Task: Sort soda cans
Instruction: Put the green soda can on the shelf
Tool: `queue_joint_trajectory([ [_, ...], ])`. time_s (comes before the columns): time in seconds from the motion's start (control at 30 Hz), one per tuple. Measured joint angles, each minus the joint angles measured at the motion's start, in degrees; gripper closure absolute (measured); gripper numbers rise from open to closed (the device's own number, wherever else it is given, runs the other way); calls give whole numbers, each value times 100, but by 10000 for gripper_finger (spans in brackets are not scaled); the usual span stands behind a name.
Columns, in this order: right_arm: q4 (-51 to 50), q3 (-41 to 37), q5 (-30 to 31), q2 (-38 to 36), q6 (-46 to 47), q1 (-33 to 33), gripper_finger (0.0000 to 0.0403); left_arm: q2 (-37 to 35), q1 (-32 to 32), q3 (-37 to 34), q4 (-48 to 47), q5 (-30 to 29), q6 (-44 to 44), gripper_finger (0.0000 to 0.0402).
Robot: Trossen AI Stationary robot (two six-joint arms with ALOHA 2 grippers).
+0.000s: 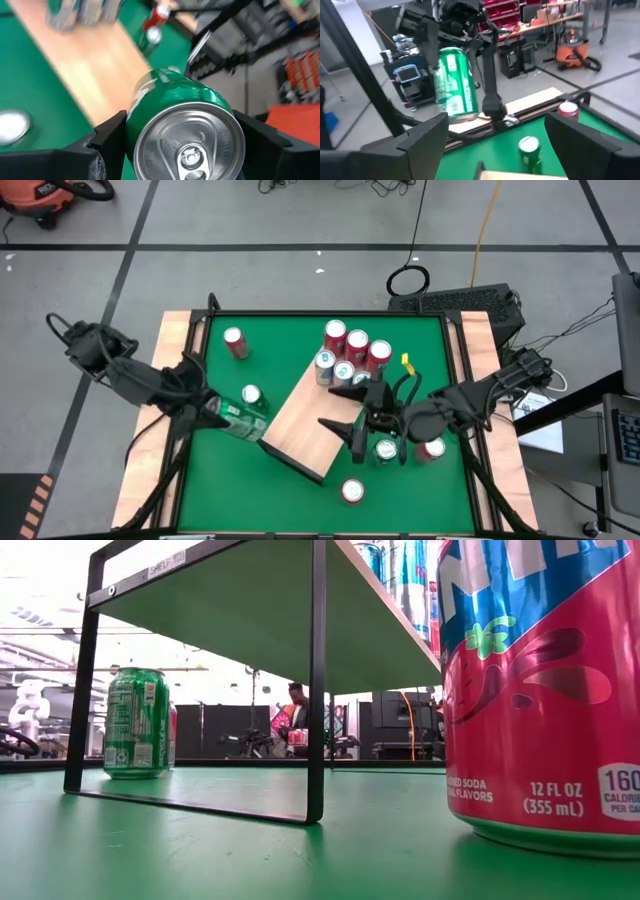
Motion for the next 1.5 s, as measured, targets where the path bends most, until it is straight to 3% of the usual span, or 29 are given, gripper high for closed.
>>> queue_joint_trajectory([
  [0.17, 410, 7, -124, 8, -582, -102, 80, 11, 201, -2, 731, -159, 135, 124],
  [0.5, 479, 9, -167, 8, -1188, -219, 80, 192, 518, -2, 2054, -1125, 141, 124],
  [0.9, 509, 9, -176, 8, -1642, -379, 25, 887, 889, -7, 2832, -1116, 61, 124],
  [1.5, 281, 7, -763, 116, -1718, -632, 23, 1006, 1259, -7, 3078, -588, -28, 124],
])
